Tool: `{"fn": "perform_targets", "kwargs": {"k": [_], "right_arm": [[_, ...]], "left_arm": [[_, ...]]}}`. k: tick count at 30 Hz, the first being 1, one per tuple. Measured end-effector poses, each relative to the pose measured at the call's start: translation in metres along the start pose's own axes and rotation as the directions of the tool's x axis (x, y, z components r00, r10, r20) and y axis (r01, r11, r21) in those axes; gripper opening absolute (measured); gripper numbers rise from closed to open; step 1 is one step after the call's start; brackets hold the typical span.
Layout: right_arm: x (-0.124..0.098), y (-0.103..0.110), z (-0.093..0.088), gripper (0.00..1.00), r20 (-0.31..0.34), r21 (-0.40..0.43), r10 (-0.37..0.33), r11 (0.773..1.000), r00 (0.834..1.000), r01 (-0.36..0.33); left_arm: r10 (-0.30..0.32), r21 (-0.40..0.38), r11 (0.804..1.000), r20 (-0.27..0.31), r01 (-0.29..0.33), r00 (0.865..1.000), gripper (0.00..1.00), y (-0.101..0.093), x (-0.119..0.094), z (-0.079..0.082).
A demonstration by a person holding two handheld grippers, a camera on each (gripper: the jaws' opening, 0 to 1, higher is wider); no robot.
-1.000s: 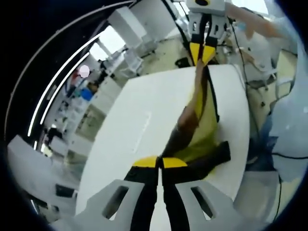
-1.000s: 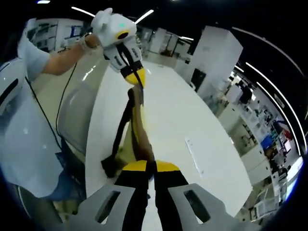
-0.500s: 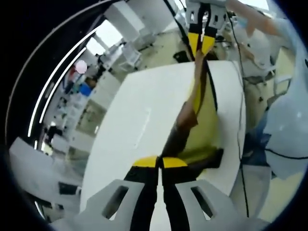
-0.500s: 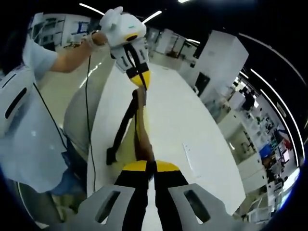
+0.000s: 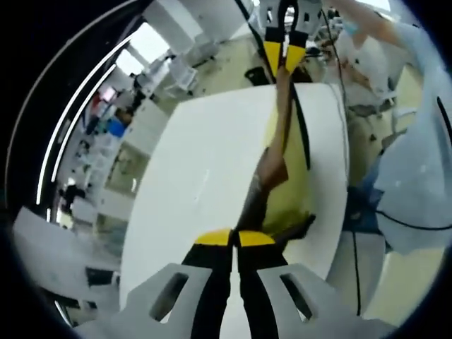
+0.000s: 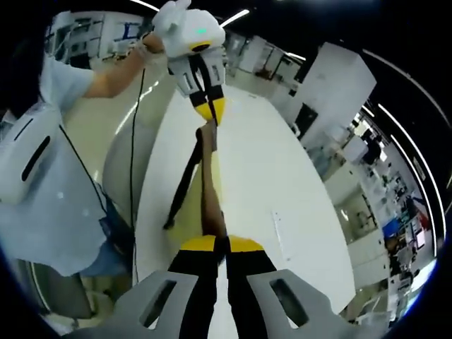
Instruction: Fold the garment on the visible template until the final outline fits inside the template.
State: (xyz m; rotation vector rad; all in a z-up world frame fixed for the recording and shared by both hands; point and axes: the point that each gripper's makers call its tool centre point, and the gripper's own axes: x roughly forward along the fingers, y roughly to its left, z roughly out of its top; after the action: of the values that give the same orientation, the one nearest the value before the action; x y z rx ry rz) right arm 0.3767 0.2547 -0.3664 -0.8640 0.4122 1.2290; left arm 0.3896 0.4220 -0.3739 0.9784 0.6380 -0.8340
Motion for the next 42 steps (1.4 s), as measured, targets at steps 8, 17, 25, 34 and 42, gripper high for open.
{"fn": "perform_targets", "kwargs": {"k": [8, 17, 25, 34, 42], "right_arm": [[-0.007, 0.005, 0.006, 0.03, 0.010, -0.009, 0.008, 1.000, 1.000, -0.008], [-0.011, 0.019, 0.012, 0.03, -0.017, -0.027, 0.056, 0.998, 0.998, -0.057], [-0.022, 0.030, 0.022, 0.03, -0.018, -0.046, 0.078, 0.996, 0.997, -0.079], [-0.030, 0.045, 0.033, 0.04, -0.024, -0.073, 0.104, 0.992, 0.994, -0.106], [-0.045, 0.055, 0.044, 0.04, -0.029, -0.107, 0.088, 0.990, 0.996, -0.091]], "left_arm": [[-0.016, -0.013, 1.000, 0.018, 0.016, 1.000, 0.00, -0.004, -0.010, -0.001], [-0.043, 0.006, 0.999, -0.012, 0.043, 0.999, 0.00, -0.014, -0.016, -0.004], [-0.061, 0.032, 0.998, -0.031, 0.062, 0.998, 0.00, -0.024, -0.032, -0.003], [-0.071, 0.060, 0.995, -0.061, 0.075, 0.996, 0.00, -0.035, -0.048, -0.003], [-0.071, 0.084, 0.993, -0.076, 0.077, 0.995, 0.00, -0.047, -0.062, -0.001]]}}
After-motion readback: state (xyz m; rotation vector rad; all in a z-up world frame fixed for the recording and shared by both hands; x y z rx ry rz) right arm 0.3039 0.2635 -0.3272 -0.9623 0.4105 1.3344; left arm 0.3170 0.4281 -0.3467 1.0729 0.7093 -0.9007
